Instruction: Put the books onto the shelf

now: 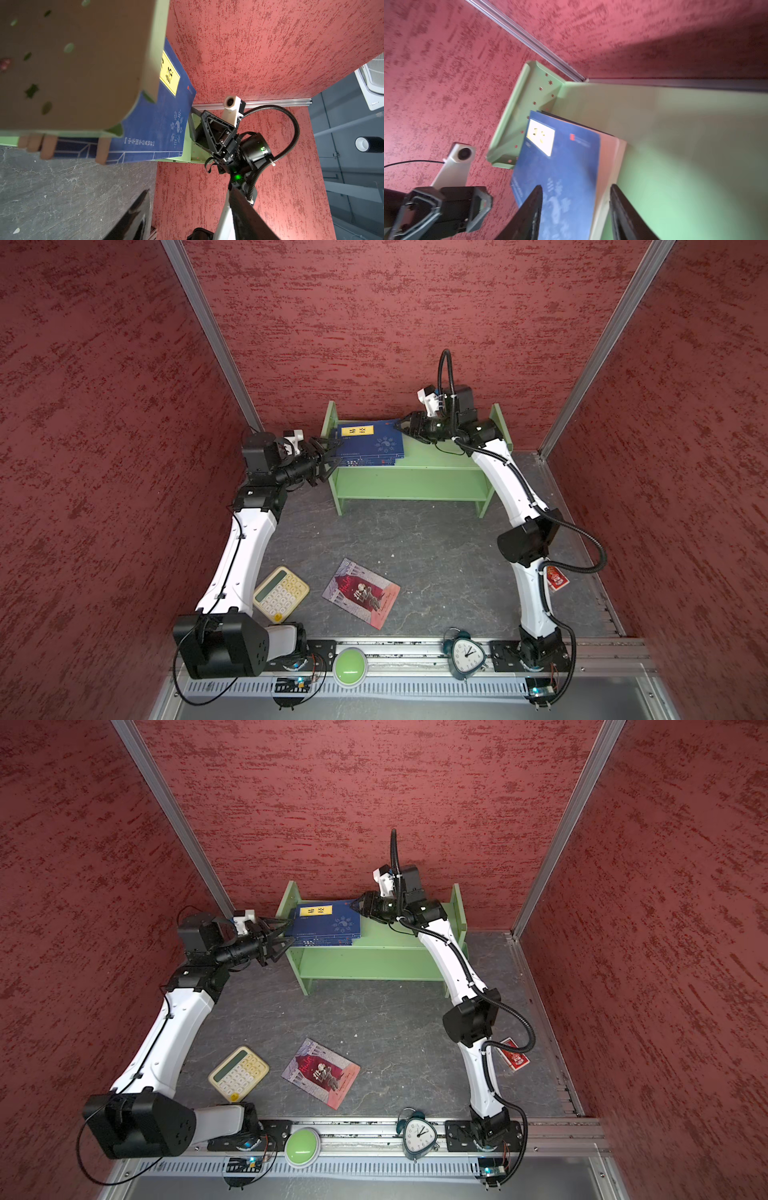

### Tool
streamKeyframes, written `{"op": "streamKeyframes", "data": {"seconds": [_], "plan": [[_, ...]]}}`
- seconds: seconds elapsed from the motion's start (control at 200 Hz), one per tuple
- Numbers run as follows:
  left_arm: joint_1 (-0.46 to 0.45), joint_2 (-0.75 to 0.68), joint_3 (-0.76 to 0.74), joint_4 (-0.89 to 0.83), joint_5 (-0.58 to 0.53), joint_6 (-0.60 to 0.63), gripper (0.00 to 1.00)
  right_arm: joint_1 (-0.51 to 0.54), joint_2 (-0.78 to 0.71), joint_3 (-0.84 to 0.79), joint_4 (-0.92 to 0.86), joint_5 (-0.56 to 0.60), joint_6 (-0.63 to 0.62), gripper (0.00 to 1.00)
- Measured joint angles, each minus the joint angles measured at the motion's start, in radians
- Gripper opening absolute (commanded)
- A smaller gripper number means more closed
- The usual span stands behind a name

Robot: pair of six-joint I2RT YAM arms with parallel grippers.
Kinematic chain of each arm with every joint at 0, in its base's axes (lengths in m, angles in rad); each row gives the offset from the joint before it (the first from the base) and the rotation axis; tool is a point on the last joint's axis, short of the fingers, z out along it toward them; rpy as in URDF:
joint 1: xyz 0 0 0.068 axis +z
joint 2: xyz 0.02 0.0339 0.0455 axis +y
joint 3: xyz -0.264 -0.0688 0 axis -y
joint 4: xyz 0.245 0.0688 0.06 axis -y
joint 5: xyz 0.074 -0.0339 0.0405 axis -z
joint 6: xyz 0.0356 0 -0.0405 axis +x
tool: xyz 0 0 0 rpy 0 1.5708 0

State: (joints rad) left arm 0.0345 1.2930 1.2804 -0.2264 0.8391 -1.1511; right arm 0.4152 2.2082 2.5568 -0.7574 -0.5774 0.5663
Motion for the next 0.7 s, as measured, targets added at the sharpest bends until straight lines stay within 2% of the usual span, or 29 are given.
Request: {"op": "streamKeyframes", "data": {"seconds": [0.235,0.406,0.701], "plan": [[-0.049,0.003,0.029,-0.05,0.001,0.14,0.63,0.001,-0.11,-0.066,-0.003,0.019,-0.016,0.46],[-0.073,0.016,0.048,-0.086,-0.007,0.242,0.63,0.005,-0.123,-0.12,-0.023,0.045,-0.042,0.44],[-0.076,0.036,0.052,-0.117,-0.013,0.307,0.63,0.02,-0.122,-0.14,-0.072,0.066,-0.079,0.43]]}}
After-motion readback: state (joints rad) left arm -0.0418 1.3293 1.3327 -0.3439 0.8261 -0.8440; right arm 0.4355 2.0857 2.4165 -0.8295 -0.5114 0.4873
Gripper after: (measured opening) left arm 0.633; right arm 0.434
